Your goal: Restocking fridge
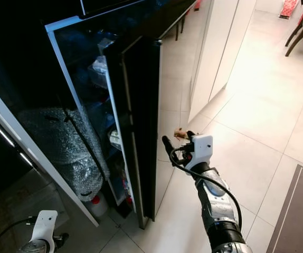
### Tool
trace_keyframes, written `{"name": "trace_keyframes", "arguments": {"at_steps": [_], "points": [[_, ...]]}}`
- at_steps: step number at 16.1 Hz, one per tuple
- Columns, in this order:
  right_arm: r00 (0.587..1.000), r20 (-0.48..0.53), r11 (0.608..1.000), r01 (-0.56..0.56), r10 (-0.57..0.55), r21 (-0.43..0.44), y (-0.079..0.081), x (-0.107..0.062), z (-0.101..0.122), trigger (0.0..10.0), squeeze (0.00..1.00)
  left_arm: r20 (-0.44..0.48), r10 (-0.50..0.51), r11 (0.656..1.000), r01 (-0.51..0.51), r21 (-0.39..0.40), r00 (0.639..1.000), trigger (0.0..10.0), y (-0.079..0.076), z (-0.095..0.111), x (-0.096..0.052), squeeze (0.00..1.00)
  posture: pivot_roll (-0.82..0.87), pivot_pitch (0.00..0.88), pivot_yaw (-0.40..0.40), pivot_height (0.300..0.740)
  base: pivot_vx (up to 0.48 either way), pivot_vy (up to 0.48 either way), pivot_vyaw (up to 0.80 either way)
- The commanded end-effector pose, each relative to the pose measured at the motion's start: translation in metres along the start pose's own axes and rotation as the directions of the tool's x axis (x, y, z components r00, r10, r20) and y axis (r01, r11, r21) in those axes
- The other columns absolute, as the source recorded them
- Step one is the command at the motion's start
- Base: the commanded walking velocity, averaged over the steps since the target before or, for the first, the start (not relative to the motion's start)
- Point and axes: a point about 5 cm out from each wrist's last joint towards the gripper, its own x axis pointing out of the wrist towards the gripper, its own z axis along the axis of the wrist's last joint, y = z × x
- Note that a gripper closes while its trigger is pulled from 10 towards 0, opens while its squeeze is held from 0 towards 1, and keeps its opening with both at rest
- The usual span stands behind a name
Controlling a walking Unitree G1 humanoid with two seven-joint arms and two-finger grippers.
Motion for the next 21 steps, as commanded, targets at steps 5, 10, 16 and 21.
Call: {"name": "trace_keyframes", "arguments": {"at_steps": [5, 10, 16, 21], "points": [[0.999, -0.004, 0.999, -0.04, 0.04, -0.027, 0.013, 0.02, 0.012, 10.0, 0.0, -0.005, 0.009, 1.0, -0.009, -0.01, 1.0, 10.0, 0.0, -0.001, 0.0, 0.0, -0.15, 0.0, 0.015, 0.74, 0.0, 0.0, 0.0], [0.996, -0.011, 0.995, -0.093, 0.092, -0.046, 0.033, 0.04, 0.02, 10.0, 0.0, -0.006, 0.013, 1.0, -0.013, -0.013, 1.0, 10.0, -0.001, -0.001, 0.0, 0.0, -0.13, 0.0, 0.009, 0.74, 0.0, 0.0, 0.0], [0.99, -0.02, 0.989, -0.14, 0.139, -0.046, 0.057, 0.059, 0.025, 10.0, 0.0, -0.008, 0.017, 1.0, -0.017, -0.015, 1.0, 10.0, -0.001, -0.001, 0.0, 0.0, -0.13, 0.0, 0.007, 0.74, 0.0, 0.0, 0.0], [0.985, -0.035, 0.984, -0.171, 0.169, -0.052, 0.073, 0.07, 0.029, 10.0, 0.0, -0.009, 0.022, 1.0, -0.022, -0.018, 1.0, 10.0, -0.001, -0.001, 0.0, 0.0, -0.12, 0.0, 0.002, 0.74, 0.0, 0.0, 0.0]]}}
